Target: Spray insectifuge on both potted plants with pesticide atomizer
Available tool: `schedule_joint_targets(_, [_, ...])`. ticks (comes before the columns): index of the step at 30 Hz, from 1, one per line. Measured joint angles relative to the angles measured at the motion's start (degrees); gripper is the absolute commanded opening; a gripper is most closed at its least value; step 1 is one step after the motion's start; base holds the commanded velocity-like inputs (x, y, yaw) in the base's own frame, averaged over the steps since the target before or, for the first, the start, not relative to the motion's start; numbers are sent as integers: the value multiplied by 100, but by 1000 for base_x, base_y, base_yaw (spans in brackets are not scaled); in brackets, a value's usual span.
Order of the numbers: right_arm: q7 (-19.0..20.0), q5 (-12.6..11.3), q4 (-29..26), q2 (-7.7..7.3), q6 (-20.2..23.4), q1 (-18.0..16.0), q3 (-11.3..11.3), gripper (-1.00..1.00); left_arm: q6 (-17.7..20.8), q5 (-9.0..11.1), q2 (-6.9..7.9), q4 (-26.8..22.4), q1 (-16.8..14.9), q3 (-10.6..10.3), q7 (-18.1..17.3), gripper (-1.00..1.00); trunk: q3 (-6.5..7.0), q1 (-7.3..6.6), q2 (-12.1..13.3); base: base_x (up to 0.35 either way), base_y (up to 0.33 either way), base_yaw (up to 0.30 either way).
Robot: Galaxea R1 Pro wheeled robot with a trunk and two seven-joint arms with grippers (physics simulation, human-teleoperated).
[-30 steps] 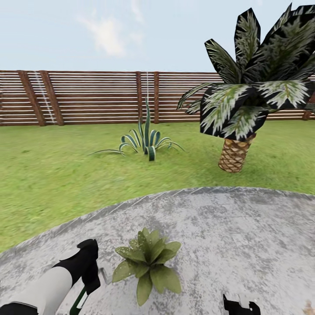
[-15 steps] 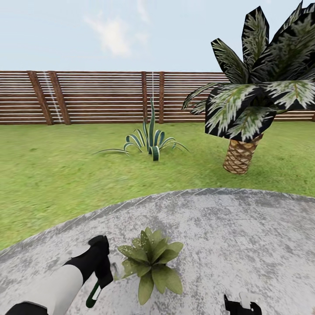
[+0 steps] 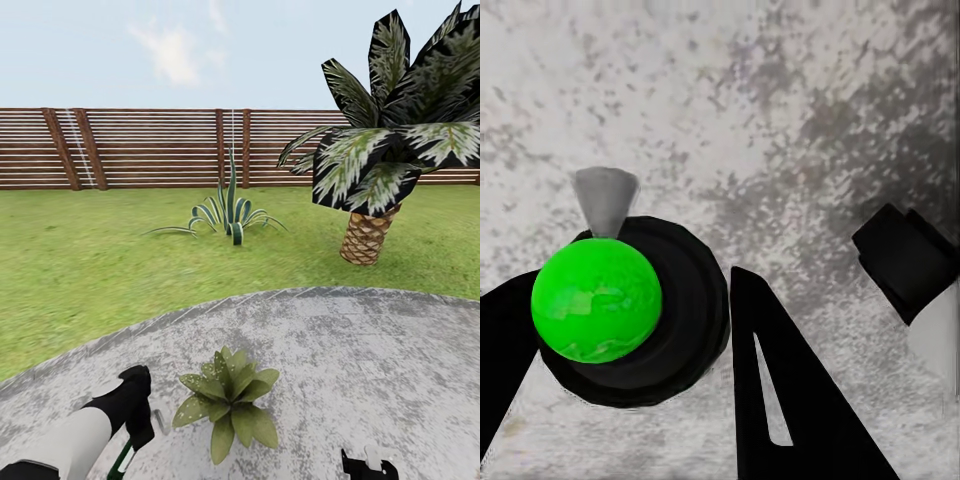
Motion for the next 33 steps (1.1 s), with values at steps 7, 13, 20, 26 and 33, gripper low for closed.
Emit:
schedule_joint_targets(7, [0,0,0,2,0,0,0,100,24,-23,-314,-584,-16,-5,-33,-100,0,0,0,0,0,0])
schedule_joint_targets(13, [0,0,0,3,0,0,1,100,8,-15,128,-479,3,-1,-41,-100,0,0,0,0,0,0])
schedule_joint_targets(20, [0,0,0,3,0,0,0,100,18,12,-130,-285,3,10,-20,-100,0,0,0,0,0,0])
schedule_joint_targets(26, [0,0,0,2,0,0,0,100,8,-19,-294,-263,0,-7,-4,-100,0,0,0,0,0,0])
schedule_joint_targets(33, [-4,0,-7,3,0,0,0,100,1,2,64,-128,9,-6,-5,-100,0,0,0,0,0,0])
